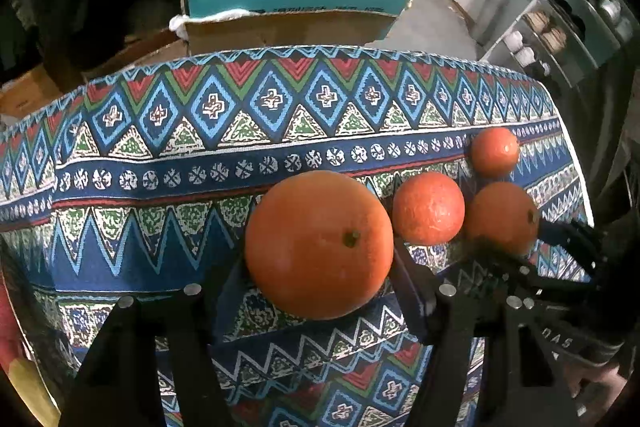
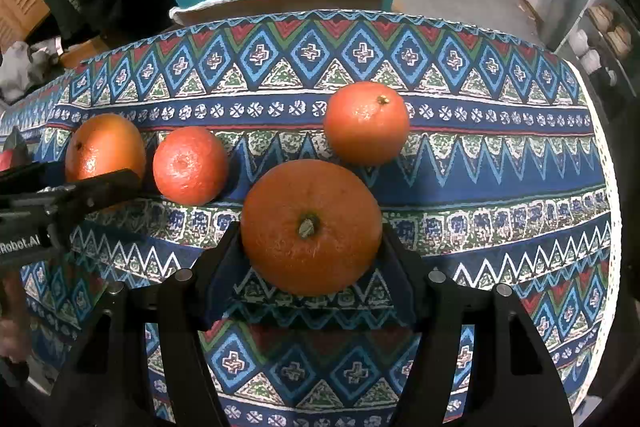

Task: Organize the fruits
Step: 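Close the left tool on the small orange while the right tool closes on the large orange, then carry the small orange with the left tool while the right tool carries the large orange to the bowl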

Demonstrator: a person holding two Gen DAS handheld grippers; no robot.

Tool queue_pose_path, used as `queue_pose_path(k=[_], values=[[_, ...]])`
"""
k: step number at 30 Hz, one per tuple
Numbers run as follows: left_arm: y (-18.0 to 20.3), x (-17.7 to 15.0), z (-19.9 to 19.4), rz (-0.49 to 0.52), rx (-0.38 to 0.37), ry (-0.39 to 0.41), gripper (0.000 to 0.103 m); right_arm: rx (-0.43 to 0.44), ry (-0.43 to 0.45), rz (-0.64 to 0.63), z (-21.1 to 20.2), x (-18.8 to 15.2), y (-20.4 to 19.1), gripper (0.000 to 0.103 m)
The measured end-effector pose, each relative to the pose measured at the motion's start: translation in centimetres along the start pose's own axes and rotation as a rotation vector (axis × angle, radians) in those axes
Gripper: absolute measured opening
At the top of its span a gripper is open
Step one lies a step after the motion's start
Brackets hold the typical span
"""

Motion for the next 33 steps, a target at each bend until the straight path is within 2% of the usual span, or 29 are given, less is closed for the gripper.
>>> queue_pose_path(k=[14, 22, 33], values=[[0.5, -2.0, -2.2, 0.016, 0.007, 0.032, 0.067, 0.016, 0.062, -0.003, -2.9, 0.3, 0.4, 0.066], [0.3, -2.9, -5.4, 0.013, 0.008, 0.08, 0.067, 0.016, 0.111, 0.002, -5.9, 0.5, 0.6, 0.066], [0.7, -3.8, -10.9, 0.079, 0.04, 0.176, 0.067, 0.036, 0.198, -0.026, -11.0, 0.8, -1.4, 0.066]])
Point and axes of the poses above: each gripper's, at about its wrist camera, not at the fingertips, and z roughly the way its jaws point, y to its right, x to its top, the point moved 3 cm from there along z, roughly the way its jaws point, and after that the axes turned 1 degree about -y, right-handed, at the moved point
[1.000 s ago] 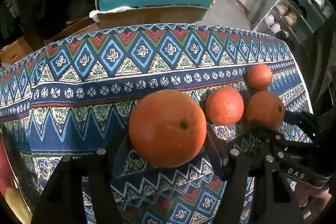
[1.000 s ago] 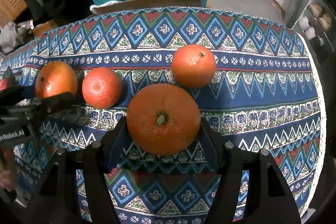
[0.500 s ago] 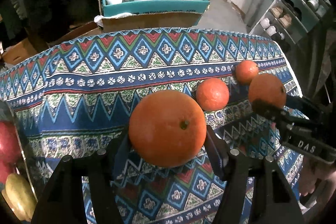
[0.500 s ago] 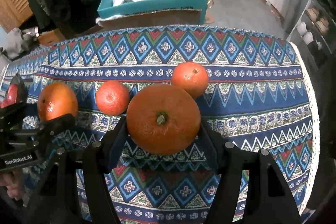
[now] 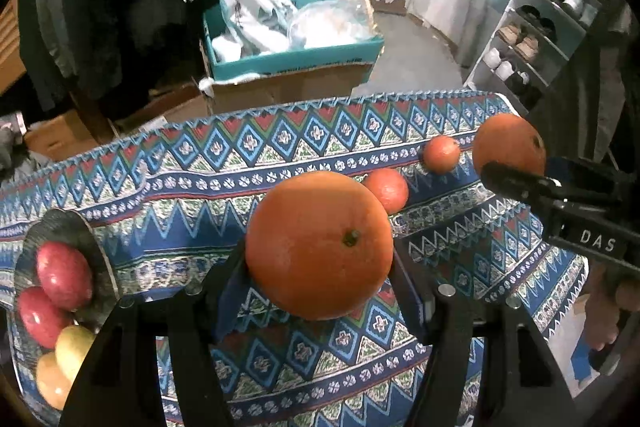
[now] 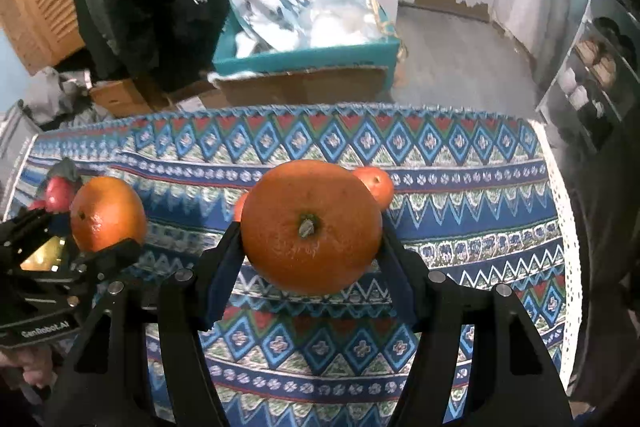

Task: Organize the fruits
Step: 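Carry the small orange with the left tool while the right tool carries the large orange to the bowl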

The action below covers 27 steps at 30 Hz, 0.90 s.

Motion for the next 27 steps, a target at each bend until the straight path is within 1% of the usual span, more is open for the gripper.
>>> queue_pose_path(k=[13, 23, 27], values=[[-0.4, -0.1, -6.6, 0.014, -0.004, 0.106, 0.067, 0.057, 0.099, -0.053, -6.0, 1.2, -3.9, 0.066], [-2.1, -0.7, -10.9, -0.029, -0.01, 0.157, 0.067, 0.117, 0.146, -0.081, -8.9, 1.3, -6.0, 0.066], [-3.0, -1.2, -11.9, -0.045, -0.005, 0.17, 0.067, 0.122, 0.158, -0.104, -9.8, 1.2, -7.0, 0.066]])
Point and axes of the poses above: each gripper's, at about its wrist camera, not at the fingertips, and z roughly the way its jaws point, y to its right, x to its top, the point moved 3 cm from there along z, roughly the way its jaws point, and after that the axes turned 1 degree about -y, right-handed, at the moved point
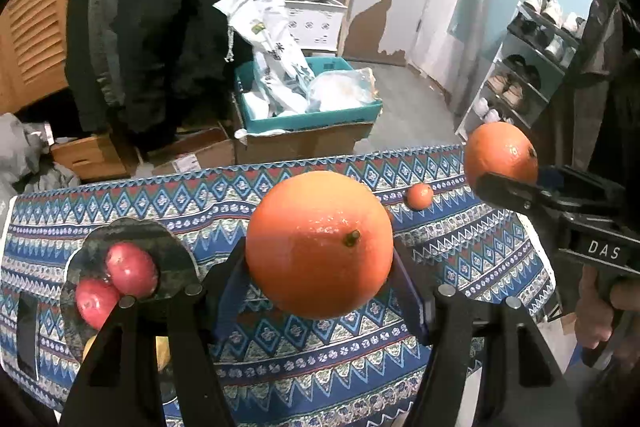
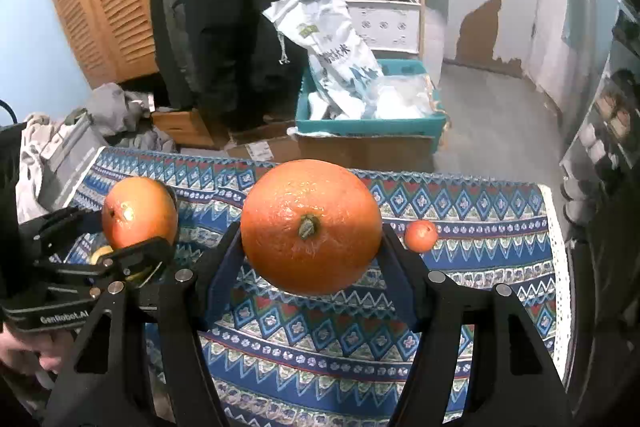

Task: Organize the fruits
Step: 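Carry the small orange with the left tool while the right tool carries the large orange to the bowl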

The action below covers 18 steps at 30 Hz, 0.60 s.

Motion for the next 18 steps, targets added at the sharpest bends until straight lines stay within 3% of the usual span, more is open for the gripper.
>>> queue_pose_path(k=[18], values=[[-5.2, -1.6, -2.9, -0.089, 0.052, 0.023, 0.067, 0.081, -0.021, -0.057, 1.7, 0.9, -5.2, 0.066]])
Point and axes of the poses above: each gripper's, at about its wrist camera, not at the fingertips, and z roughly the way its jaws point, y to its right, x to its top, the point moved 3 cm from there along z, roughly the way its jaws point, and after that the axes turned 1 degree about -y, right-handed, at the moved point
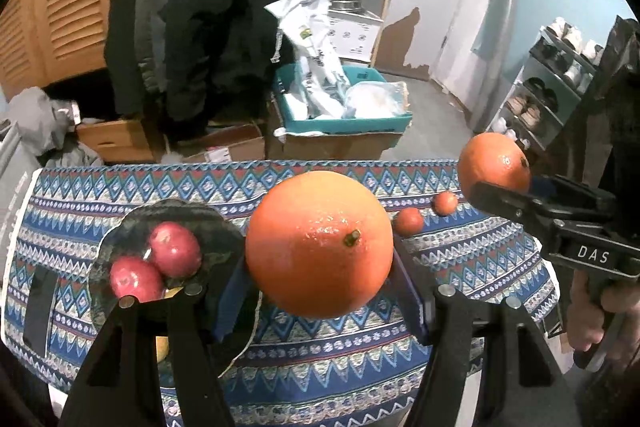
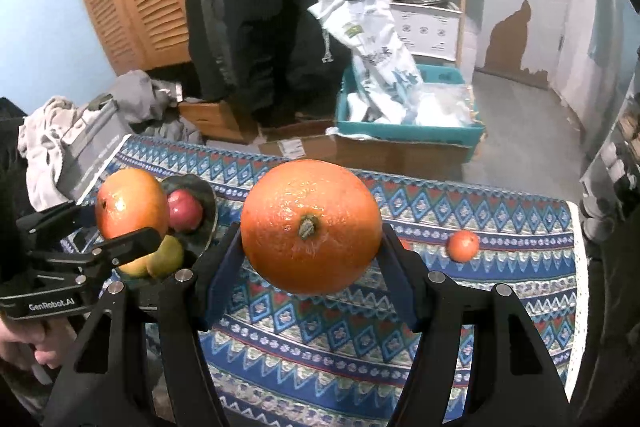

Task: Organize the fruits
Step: 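Carry the small orange with the left tool while the right tool carries the large orange to the bowl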

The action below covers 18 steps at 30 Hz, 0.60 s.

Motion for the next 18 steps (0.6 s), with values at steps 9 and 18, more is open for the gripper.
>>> queue_pose_path(k=[9, 18], values=[[-4.2, -1.2, 0.3, -0.055, 0.051, -0.016, 0.067, 0.075, -0.047, -0.017, 3.8, 0.9, -3.7, 0.066], [-9.3, -2.8, 1.6, -0.13, 0.116, -0.062, 0.068, 0.125, -0.115, -0.028, 8.1, 1.3, -6.6, 0.066]])
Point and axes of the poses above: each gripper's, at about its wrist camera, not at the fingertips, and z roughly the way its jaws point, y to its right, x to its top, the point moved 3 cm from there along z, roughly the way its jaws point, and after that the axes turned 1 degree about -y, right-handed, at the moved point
